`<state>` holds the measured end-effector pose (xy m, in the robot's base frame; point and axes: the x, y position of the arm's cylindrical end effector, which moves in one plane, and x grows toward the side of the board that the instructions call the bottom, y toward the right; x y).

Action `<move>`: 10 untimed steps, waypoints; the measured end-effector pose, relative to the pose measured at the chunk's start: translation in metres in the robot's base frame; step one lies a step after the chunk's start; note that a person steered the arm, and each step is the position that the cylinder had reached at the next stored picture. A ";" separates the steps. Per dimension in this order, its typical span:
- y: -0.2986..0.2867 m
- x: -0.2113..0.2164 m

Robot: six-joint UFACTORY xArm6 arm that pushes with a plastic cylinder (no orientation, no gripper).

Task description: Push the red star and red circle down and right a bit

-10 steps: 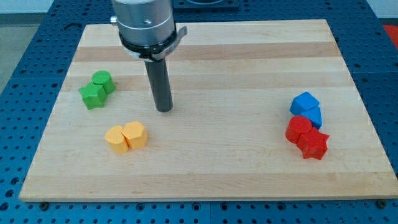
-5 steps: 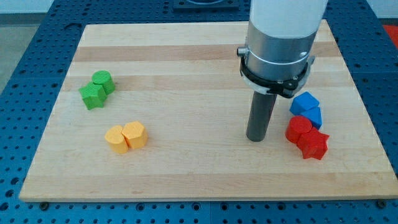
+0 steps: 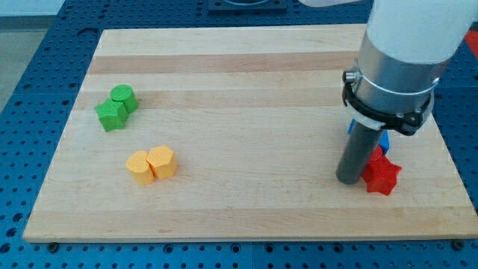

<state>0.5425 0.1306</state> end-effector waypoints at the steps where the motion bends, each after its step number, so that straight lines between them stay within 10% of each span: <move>1: -0.030 -0.044; 10: 0.051 -0.015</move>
